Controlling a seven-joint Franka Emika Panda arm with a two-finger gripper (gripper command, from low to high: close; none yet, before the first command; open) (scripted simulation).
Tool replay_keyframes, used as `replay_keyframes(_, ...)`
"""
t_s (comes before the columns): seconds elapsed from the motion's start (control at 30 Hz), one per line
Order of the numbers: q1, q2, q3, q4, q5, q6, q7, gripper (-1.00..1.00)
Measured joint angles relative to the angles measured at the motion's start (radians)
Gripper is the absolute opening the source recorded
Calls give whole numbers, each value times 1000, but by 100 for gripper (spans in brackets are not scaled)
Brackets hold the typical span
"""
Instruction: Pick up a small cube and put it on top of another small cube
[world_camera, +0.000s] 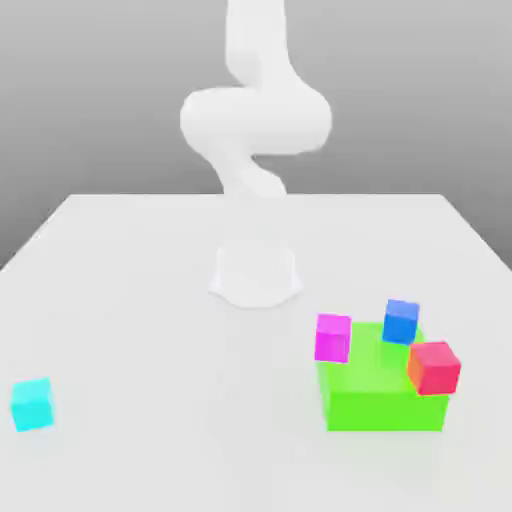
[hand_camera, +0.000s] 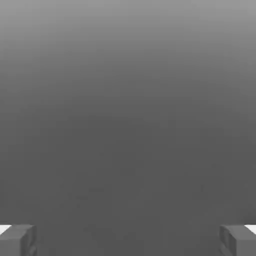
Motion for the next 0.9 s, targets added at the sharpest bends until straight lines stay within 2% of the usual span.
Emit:
replay_keyframes(0.3, -190, 332, -50, -72, -63, 143, 213, 0)
replay_keyframes(0.5, -285, 549, -119, -119, -67, 238, 327, 0)
replay_keyframes(0.67, -391, 732, -170, -159, -12, 319, 379, 0)
replay_keyframes(0.9, -489, 988, -158, -188, 147, 448, 364, 0)
